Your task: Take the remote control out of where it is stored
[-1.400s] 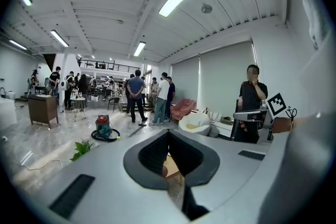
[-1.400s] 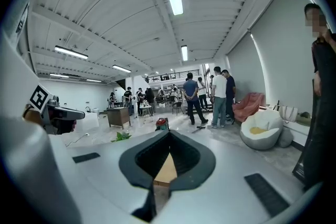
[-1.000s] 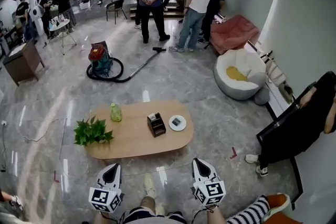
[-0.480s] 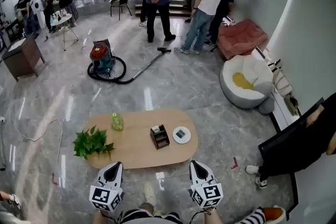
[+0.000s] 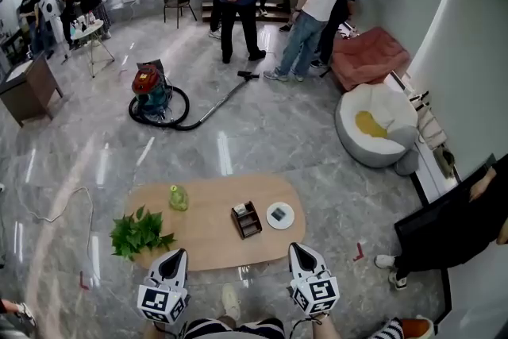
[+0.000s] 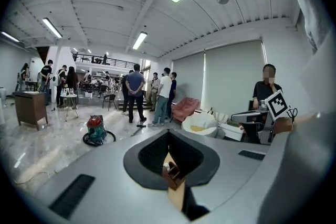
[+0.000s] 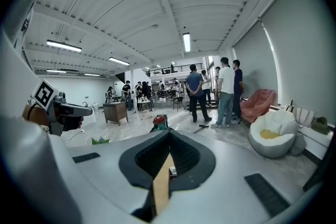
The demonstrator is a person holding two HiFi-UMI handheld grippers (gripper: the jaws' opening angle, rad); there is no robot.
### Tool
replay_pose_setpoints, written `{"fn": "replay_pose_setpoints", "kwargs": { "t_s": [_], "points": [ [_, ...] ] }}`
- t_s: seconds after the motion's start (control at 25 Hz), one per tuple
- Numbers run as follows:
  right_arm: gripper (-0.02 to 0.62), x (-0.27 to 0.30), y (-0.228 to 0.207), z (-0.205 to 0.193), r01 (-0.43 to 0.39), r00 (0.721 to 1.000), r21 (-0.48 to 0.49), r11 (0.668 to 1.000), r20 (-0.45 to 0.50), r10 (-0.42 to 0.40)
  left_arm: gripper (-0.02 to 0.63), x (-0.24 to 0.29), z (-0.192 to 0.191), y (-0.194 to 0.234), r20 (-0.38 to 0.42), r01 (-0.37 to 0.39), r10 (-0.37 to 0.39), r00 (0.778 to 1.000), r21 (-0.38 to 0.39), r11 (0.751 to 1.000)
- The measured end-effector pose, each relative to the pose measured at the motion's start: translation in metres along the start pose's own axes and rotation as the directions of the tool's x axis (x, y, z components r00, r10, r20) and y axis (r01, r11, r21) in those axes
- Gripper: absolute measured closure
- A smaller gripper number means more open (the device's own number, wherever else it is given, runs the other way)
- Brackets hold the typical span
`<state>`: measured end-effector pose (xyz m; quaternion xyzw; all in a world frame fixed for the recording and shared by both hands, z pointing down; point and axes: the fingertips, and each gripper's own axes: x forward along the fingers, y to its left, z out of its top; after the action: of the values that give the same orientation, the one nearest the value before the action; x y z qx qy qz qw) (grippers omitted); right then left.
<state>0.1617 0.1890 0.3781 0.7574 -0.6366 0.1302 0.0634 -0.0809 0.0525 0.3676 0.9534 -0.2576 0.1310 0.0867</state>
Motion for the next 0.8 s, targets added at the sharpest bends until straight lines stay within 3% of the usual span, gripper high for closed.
{"fn": "replay_pose_setpoints", "kwargs": {
  "t_s": [0.48, 0.8],
  "points": [
    [0.589, 0.07, -0.002, -0.01, -0.089, 0.994, -0.06, 0.994, -0.068, 0.085, 0.6, 0.036, -0.014, 0.037, -0.026, -0.056, 0.054, 0.998, -0.048, 0.997],
    [0.589, 0.124, -0.013, -0.028, -0.215, 0.971, -0.099, 0.972, -0.131, 0.201, 0.6, 0.071, -0.03, 0.038, -0.061, -0.114, 0.11, 0.992, -0.06, 0.992]
  ]
}}
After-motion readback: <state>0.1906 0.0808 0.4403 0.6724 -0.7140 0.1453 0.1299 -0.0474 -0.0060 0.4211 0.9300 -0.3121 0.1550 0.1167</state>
